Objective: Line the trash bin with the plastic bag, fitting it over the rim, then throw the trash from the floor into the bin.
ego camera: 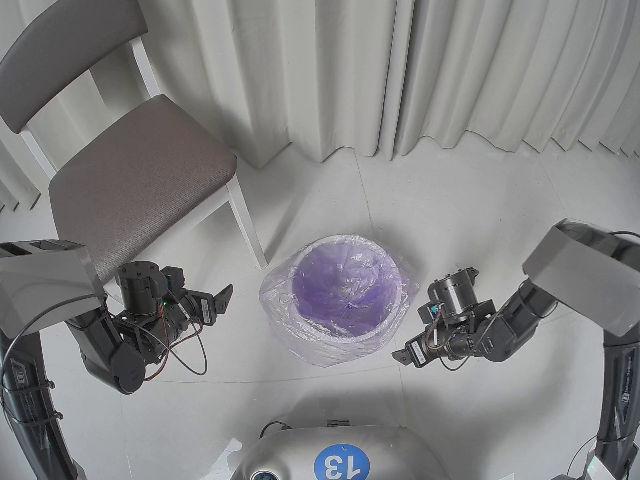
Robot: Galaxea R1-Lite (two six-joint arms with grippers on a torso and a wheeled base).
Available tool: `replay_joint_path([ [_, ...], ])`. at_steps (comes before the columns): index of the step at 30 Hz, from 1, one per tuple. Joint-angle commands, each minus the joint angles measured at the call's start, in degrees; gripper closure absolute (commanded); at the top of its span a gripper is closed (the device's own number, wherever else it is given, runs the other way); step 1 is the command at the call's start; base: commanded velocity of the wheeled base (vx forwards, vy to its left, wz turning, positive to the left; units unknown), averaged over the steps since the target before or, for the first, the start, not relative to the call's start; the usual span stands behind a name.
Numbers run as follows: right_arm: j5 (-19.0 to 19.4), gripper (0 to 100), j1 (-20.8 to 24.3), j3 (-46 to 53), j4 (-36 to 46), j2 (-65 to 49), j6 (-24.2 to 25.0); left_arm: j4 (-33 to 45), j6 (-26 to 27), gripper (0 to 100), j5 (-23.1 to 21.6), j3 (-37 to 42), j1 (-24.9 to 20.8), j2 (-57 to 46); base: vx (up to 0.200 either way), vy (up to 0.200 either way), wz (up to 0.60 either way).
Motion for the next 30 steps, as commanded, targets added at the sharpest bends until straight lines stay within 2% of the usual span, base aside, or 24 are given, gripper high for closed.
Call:
replay_joint_path([
  [1,0.2,0,0.1,9.9,-5.6,-13.5,1.6,-0.3,3.9,0,-2.0,0.6,-0.1,7.2,0.0,0.0,0.0],
  [5,0.2,0,0.4,12.1,-7.1,-19.2,4.3,-0.5,6.8,0,-3.1,-1.3,0.4,10.6,0.0,0.0,0.0],
  [8,0.7,0,-0.2,15.8,-7.8,-22.8,5.9,-0.5,6.4,0,-8.4,-3.6,0.6,13.0,0.0,0.0,0.0],
  [10,0.7,0,-1.2,17.1,-7.8,-23.5,6.0,-0.5,6.4,0,-9.9,-5.5,1.0,15.0,0.0,0.0,0.0],
  [14,0.8,0,-3.4,17.9,-7.8,-24.4,6.0,-0.5,6.1,0,-10.3,-11.1,1.4,18.9,0.0,0.0,0.0],
  [20,2.2,0,-6.4,18.9,-7.8,-25.2,6.0,0.5,0.1,0,-13.3,-20.0,0.4,20.5,0.0,0.0,0.0],
  [30,3.2,0,-6.5,19.3,-9.1,-24.6,6.0,7.6,-1.1,0,-14.3,-29.1,-2.1,25.2,0.0,0.0,0.0],
])
